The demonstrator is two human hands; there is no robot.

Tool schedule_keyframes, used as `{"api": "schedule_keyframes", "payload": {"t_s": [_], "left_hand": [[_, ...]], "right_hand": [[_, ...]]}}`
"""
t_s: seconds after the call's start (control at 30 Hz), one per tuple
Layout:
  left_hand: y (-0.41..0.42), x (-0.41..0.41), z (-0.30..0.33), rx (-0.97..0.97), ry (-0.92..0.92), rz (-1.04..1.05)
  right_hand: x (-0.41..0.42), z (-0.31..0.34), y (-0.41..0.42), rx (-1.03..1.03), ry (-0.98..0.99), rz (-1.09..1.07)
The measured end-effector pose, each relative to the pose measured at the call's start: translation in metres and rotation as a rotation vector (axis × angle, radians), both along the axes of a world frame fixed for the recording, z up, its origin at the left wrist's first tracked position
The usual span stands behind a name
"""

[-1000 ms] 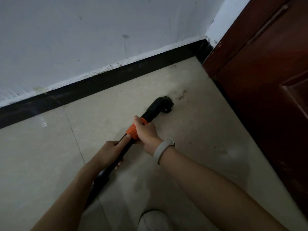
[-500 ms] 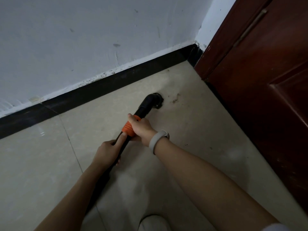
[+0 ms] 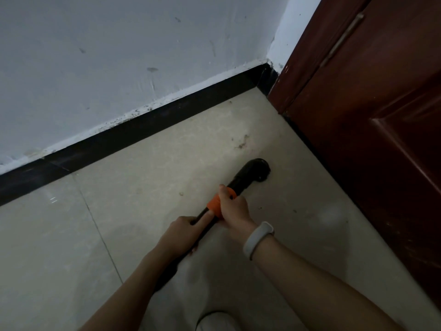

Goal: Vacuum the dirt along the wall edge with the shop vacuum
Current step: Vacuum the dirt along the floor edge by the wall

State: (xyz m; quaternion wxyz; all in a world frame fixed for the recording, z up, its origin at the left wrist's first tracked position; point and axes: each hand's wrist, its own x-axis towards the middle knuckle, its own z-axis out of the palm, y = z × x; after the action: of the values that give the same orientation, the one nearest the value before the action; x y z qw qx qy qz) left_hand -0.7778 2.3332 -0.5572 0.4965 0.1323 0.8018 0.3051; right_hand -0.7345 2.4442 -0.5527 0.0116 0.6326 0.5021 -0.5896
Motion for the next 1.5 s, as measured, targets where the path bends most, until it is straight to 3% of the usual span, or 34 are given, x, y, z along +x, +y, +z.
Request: {"api": "schedule_keyframes", "payload": {"t_s": [0.17, 0.5, 0.67, 1.03, 1.23, 1.37, 1.5], "left_hand": [[0.025, 0.002, 0.001, 0.0, 0.038, -0.028], [0.008, -0.028, 0.002, -0.043, 0.193, 0.198], [-0.002, -0.045, -0.001, -0.044, 0.128, 0.324], [0.037, -0.001, 0.0, 0.01, 0.005, 0.071], [0.071, 0.009, 0.002, 0.032, -0.003, -0.015], [0.076, -0.003, 0.003, 0.028, 0.057, 0.071], [0.049, -0.023, 0.005, -0.004, 0.149, 0.253]], "right_hand": [[0.001, 0.003, 0.028, 0.001, 0.016, -0.033], [-0.055, 0.011, 0.017, -0.09, 0.154, 0.133], [-0.081, 0.011, 0.004, -0.136, 0.172, 0.217], [-0.008, -0.016, 0.038, 0.012, 0.113, -0.059], [0.013, -0.01, 0.072, -0.01, 0.124, -0.165], [-0.01, -0.007, 0.081, -0.07, 0.189, -0.148], [-0.052, -0.013, 0.058, -0.091, 0.259, 0.027]]}}
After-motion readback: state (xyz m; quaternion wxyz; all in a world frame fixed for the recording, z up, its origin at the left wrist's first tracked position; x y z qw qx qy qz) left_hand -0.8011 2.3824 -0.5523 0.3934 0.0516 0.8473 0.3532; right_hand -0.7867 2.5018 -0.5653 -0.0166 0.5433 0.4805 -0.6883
